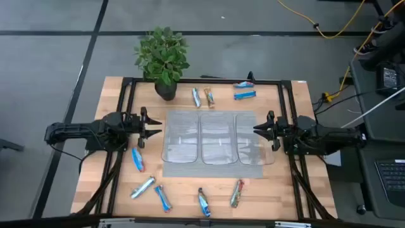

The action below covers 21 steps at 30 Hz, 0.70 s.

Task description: Pick and place Granola Bars by type

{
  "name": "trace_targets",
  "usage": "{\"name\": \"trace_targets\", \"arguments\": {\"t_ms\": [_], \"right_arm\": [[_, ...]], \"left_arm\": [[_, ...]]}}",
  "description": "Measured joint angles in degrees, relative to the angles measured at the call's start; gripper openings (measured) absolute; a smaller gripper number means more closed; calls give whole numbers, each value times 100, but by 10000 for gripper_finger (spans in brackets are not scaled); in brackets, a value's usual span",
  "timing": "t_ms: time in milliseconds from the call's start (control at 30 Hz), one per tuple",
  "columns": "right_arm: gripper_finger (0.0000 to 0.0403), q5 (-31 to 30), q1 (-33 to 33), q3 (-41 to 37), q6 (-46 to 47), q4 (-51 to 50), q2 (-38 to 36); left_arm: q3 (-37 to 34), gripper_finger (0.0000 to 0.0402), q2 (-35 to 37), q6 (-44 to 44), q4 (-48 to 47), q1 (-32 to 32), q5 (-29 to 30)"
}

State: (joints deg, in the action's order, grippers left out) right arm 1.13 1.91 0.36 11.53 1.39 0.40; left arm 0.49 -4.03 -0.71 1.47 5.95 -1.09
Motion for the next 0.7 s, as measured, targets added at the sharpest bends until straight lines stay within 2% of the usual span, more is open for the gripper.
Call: {"name": "trace_targets", "arguments": {"t_ms": [700], "right_arm": [[85, 1, -1, 0, 0, 1, 0]], "left_arm": [[0, 152, 1, 0, -1, -1, -2]]}}
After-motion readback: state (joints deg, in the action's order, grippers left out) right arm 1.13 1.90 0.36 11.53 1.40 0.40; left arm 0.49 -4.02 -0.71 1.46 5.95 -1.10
